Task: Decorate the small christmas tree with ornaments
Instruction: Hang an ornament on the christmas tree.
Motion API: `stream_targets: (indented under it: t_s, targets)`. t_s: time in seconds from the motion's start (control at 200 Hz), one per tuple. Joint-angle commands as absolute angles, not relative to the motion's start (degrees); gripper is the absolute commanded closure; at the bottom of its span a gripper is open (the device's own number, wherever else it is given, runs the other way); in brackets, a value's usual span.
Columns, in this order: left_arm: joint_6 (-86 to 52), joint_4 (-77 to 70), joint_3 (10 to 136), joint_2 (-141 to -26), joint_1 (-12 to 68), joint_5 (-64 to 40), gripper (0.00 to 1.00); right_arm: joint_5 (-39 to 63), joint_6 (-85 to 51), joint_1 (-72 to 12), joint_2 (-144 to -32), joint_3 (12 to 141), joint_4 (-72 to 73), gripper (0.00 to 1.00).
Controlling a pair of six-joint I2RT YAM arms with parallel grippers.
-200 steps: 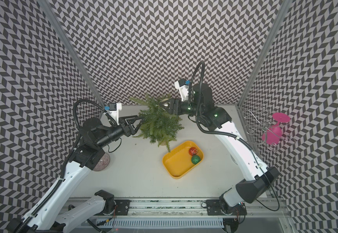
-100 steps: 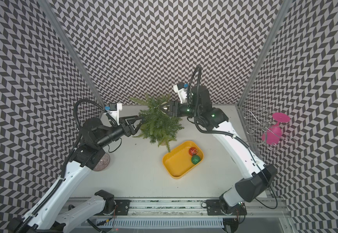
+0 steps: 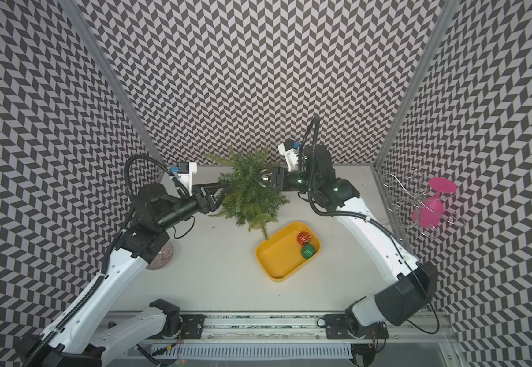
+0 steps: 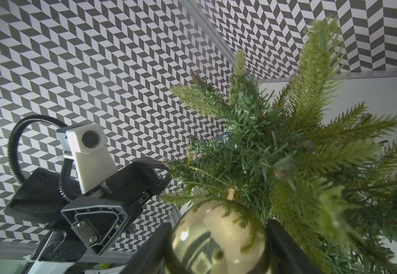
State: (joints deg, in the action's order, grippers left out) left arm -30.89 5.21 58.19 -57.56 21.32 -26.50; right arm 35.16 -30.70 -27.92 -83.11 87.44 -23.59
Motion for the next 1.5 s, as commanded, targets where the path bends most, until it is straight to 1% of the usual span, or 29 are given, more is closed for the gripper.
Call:
stream_targets:
  t_s: [0.0, 0.135, 0.586, 0.711, 0.806, 0.881, 1.202, 1.497]
  targets:
    - [-30.0, 4.3, 60.0, -58.1, 21.9, -27.2, 0.23, 37.1, -32.6, -27.6, -80.0, 85.5, -16.2, 0.38]
    - [-29.8, 4.3, 60.7, -59.0, 22.2, -27.2, 0.24, 38.7, -33.5, -27.6, -79.3, 83.5, -13.9, 0.38]
    - [-29.9, 4.0, 61.5, -59.5, 23.3, -26.4, 0.24, 39.2, -34.6, -27.6, -77.5, 77.9, -10.9, 0.37]
    - [-29.8, 4.2, 61.6, -59.6, 23.7, -26.1, 0.24, 39.1, -34.8, -27.5, -77.1, 77.0, -10.2, 0.34]
    - [-29.8, 4.4, 61.6, -59.5, 24.0, -25.9, 0.24, 39.5, -35.4, -27.5, -76.9, 76.1, -9.2, 0.30]
    - [-29.6, 4.6, 61.6, -59.3, 24.1, -25.8, 0.24, 39.7, -35.7, -27.4, -76.6, 75.6, -8.6, 0.30]
    - [-28.8, 6.5, 60.4, -57.8, 24.1, -25.3, 0.23, 37.3, -33.8, -26.4, -73.9, 75.1, -11.7, 0.30]
    - [-28.2, 8.3, 58.0, -56.0, 24.1, -25.4, 0.23, 32.5, -31.0, -25.0, -69.6, 73.3, -16.1, 0.30]
